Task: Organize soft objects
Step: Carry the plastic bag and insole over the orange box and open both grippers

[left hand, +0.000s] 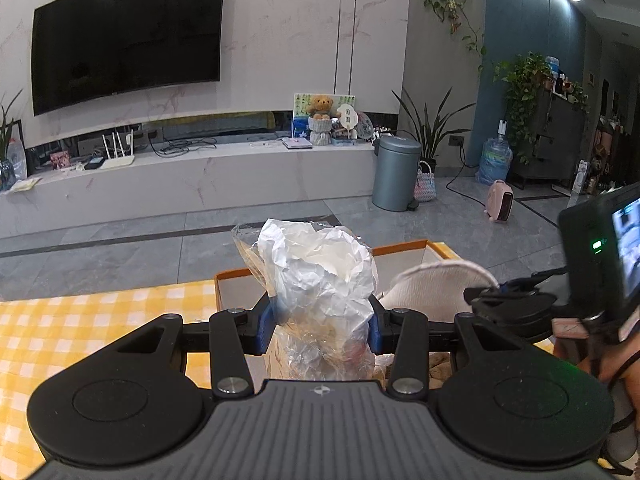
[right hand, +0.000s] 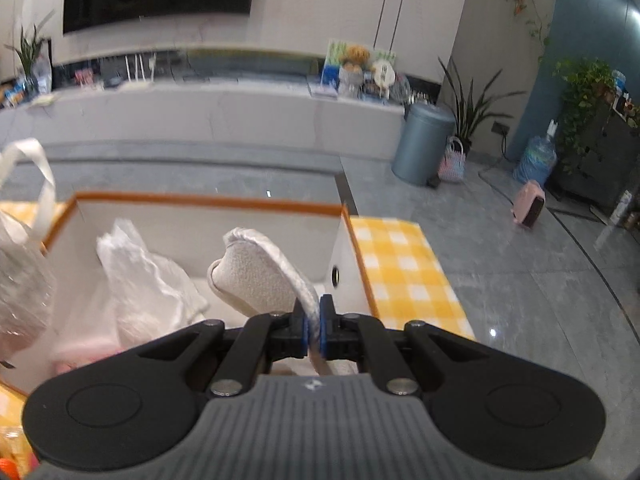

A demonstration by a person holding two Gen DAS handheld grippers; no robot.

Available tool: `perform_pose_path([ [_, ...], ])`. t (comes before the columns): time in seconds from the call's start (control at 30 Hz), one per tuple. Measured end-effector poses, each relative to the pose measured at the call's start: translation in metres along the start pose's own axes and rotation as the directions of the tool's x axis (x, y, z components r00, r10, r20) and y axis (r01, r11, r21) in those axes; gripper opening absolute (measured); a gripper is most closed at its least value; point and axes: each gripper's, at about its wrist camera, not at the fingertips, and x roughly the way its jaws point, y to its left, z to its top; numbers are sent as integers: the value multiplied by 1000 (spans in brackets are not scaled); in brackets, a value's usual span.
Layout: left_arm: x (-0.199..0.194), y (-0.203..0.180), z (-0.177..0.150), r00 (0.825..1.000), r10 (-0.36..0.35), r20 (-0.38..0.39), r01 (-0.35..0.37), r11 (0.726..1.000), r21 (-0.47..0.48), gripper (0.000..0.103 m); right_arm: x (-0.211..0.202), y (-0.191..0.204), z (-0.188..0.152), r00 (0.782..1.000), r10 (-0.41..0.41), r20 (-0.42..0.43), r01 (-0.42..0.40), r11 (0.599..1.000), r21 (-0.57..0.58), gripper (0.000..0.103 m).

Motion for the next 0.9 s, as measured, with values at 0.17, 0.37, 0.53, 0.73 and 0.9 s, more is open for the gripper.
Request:
perform_pose_path([
  [0.17,10,2,-2,1000,-3,-21,3,1000,-10,49,16,11,-11,998,-10,-70,6,999,-48,4],
  [0.37,14,1,0,999,-4,-35,4,1000,-14,49,7,13,-15,997,-12,-72,7,997,-77,20],
  [0.53,22,-5,3,999,-17,-32,15,999,-36,49,-19,10,-14,1000,6,-27,-8,997,-74,33],
  [0.73,42,-23,-4,998,-12,-58,13,1000,21,49,-46,13,-14,999,19,34,-15,994,-112,45],
  [0.9,46,-20,-10,996,-25,-89,24,1000,-16,53,-53,12,-22,1000,8,26,-4,992,-124,47],
])
